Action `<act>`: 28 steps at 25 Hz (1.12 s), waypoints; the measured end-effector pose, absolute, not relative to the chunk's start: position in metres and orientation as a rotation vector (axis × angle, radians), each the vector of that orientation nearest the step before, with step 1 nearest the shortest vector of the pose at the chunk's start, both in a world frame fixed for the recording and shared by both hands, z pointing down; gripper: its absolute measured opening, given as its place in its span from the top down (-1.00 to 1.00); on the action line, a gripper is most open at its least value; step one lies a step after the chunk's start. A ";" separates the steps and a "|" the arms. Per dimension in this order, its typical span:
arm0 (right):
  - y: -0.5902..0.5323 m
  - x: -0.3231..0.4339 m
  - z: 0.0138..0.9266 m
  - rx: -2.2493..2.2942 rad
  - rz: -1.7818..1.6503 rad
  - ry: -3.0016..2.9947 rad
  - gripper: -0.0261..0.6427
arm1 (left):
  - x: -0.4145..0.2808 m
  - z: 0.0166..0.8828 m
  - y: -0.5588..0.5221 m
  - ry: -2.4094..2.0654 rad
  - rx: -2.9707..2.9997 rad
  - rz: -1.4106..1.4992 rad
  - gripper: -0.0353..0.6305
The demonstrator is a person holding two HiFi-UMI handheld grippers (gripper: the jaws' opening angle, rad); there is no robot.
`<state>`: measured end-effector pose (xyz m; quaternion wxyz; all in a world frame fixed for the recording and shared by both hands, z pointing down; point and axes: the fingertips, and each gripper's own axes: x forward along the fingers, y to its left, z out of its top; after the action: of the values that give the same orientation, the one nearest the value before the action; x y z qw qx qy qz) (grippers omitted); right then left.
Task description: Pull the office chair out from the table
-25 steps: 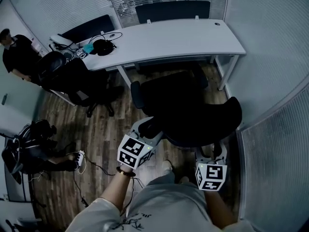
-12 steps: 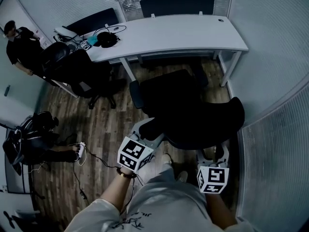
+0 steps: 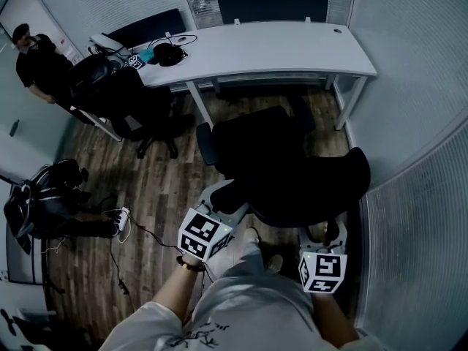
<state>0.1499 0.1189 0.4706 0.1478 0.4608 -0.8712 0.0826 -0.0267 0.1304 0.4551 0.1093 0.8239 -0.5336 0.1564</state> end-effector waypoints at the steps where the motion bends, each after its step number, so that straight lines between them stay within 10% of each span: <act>1: 0.122 0.151 0.470 1.320 0.236 -2.508 0.11 | -0.025 0.454 0.134 -1.572 2.419 0.456 0.22; 28: 0.136 0.159 0.464 1.217 0.243 -2.538 0.11 | -0.024 0.447 0.164 -1.678 2.353 0.390 0.22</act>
<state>0.1587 0.1355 0.4637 0.1574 0.4254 -0.8871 0.0850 -0.0240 0.1643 0.4472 0.1122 0.8018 -0.5717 0.1328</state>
